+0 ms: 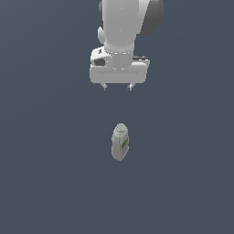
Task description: Pick up the object and move it to a goal position.
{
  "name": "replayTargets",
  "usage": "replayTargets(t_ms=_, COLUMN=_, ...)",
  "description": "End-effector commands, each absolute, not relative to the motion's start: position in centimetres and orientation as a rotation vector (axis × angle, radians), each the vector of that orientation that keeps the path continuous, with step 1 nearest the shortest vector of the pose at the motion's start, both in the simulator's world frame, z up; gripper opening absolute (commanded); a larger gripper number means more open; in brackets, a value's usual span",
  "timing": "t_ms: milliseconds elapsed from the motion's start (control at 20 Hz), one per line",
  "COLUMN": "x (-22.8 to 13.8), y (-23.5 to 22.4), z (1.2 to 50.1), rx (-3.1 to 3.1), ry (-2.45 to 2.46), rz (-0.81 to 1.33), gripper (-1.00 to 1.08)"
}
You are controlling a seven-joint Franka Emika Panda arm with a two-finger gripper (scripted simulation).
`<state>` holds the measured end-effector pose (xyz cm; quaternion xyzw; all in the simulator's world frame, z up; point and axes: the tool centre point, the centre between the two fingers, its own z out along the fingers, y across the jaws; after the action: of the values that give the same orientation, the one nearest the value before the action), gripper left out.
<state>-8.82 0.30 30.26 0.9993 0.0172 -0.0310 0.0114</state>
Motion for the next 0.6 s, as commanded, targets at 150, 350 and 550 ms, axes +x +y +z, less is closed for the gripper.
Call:
replayTargets(t_ms=150, x=-8.8, y=0.9, z=30.2, rx=3.121, ry=0.066, rz=-0.101, gripper=1.00)
replayTargets(t_ms=350, x=-9.0, y=2.9, z=30.2, rx=3.135, ry=0.116, rz=-0.116, gripper=1.00)
replayTargets(t_ms=550, x=-9.2, y=3.4, z=30.1, rx=3.139, ry=0.135, rz=-0.121, gripper=1.00)
